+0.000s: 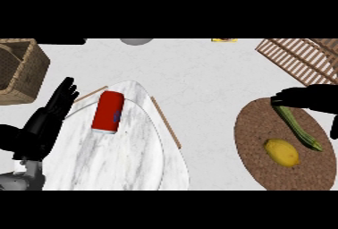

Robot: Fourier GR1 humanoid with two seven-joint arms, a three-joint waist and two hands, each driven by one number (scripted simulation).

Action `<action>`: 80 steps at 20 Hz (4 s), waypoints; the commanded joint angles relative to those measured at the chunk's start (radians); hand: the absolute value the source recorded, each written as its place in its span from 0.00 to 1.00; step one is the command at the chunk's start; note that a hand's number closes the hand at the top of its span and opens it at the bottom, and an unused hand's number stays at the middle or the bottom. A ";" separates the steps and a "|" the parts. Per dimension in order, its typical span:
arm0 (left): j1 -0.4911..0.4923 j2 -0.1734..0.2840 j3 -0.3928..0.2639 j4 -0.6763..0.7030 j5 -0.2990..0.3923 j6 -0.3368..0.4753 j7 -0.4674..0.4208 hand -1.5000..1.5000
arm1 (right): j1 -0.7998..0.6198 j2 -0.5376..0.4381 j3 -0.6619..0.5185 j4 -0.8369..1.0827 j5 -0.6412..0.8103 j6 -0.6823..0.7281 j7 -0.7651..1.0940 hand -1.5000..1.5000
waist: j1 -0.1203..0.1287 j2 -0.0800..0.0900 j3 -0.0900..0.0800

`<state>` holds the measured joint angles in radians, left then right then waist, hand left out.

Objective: Pick the squash from the placemat and place it in the tiered shelf

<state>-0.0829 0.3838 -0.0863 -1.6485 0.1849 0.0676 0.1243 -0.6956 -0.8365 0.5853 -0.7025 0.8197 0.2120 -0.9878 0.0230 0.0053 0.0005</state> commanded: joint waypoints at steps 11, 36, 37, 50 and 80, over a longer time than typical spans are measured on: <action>0.006 -0.021 0.028 -0.044 -0.010 -0.041 0.049 0.50 | -0.071 0.161 0.010 0.303 0.149 -0.082 -0.126 0.00 | 0.001 0.000 0.001; -0.036 -0.047 0.059 -0.012 -0.045 -0.059 0.038 0.50 | -0.069 0.261 -0.118 0.472 0.110 -0.372 -0.189 1.00 | 0.019 0.011 0.004; 0.012 -0.108 0.002 0.010 -0.085 -0.030 -0.009 0.50 | -0.071 0.230 -0.145 0.460 0.079 -0.350 -0.247 1.00 | 0.009 0.009 0.003; -0.002 -0.073 0.042 -0.010 -0.070 -0.038 0.035 0.50 | -0.189 0.273 -0.523 0.610 -0.263 -0.363 0.495 1.00 | -0.023 -0.007 -0.009; -0.058 -0.092 0.011 -0.031 -0.082 -0.053 0.064 0.50 | -0.927 0.422 -0.231 0.703 0.073 -1.080 2.208 1.00 | 0.060 0.019 -0.002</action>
<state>-0.1496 0.2970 -0.0695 -1.6432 0.1068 0.0061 0.1657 -1.5874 -0.4236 0.3128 0.0002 0.8502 -0.8135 1.0589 0.0828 0.0230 -0.0059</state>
